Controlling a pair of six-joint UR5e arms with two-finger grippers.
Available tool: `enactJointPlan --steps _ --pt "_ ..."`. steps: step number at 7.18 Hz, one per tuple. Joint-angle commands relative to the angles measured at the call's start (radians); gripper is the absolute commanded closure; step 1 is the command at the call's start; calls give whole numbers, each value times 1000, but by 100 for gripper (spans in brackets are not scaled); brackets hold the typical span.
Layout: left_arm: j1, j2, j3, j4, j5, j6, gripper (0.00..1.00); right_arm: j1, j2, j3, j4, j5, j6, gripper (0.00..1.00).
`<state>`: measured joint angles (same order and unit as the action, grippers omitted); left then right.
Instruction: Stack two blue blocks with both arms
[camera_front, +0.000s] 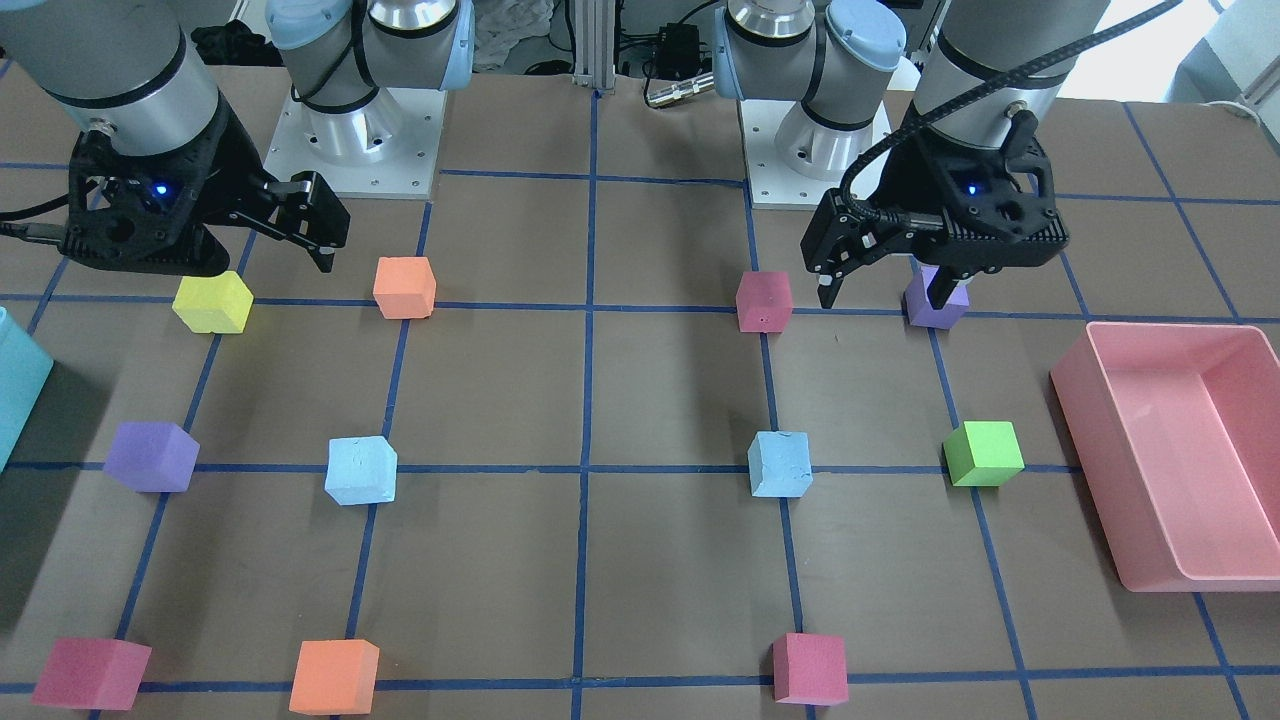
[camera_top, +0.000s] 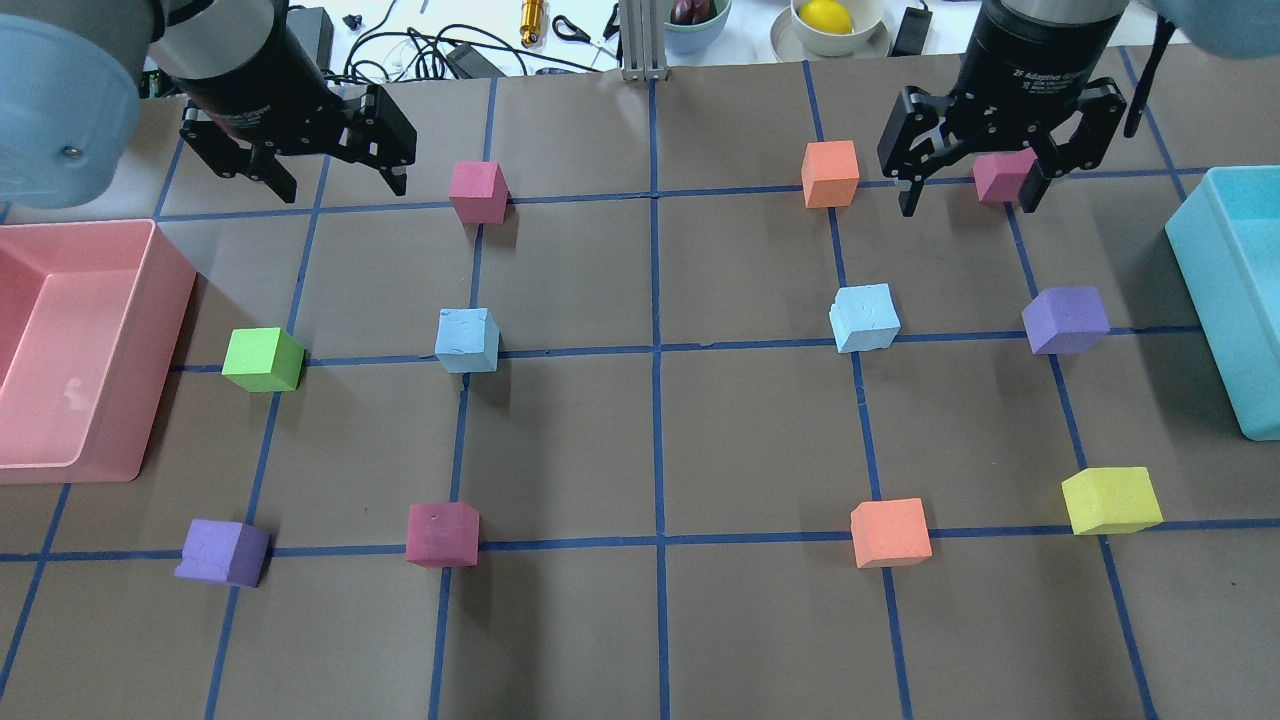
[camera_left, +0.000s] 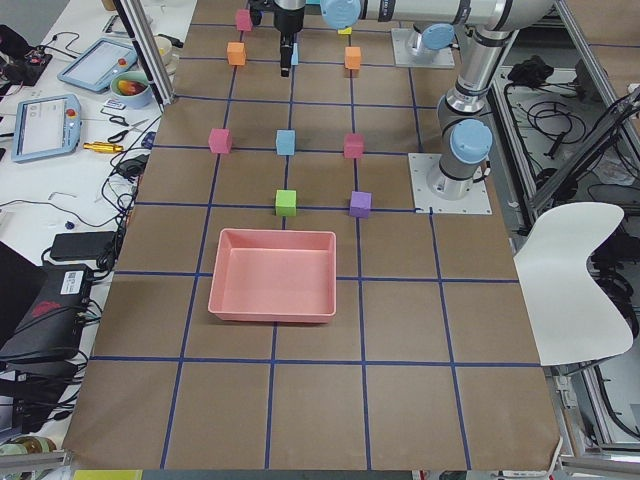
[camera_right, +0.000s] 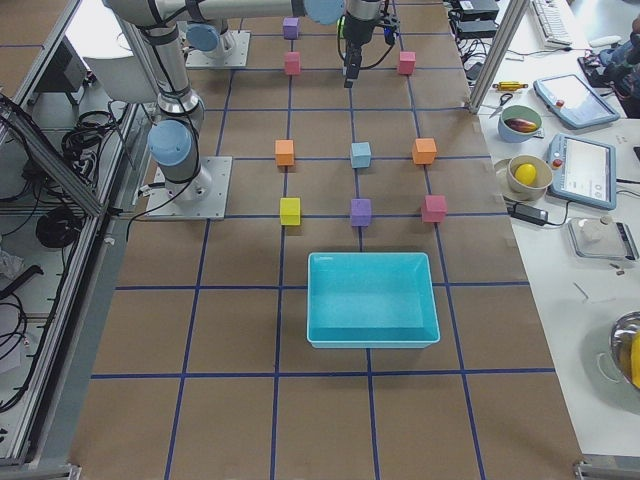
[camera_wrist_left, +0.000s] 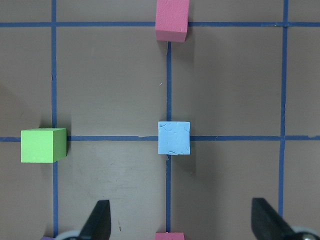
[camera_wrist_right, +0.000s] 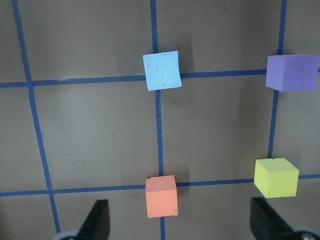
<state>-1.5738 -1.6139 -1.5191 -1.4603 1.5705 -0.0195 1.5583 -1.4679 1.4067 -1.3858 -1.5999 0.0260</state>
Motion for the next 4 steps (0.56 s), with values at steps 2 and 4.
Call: enactJointPlan --steps 2,4 --pt "0 3 -1 0 5 1 0 -1 24 23 -18 -8 5 0" --pt "-5 12 3 -41 -4 -17 0 -10 99 37 -88 -5 2 0"
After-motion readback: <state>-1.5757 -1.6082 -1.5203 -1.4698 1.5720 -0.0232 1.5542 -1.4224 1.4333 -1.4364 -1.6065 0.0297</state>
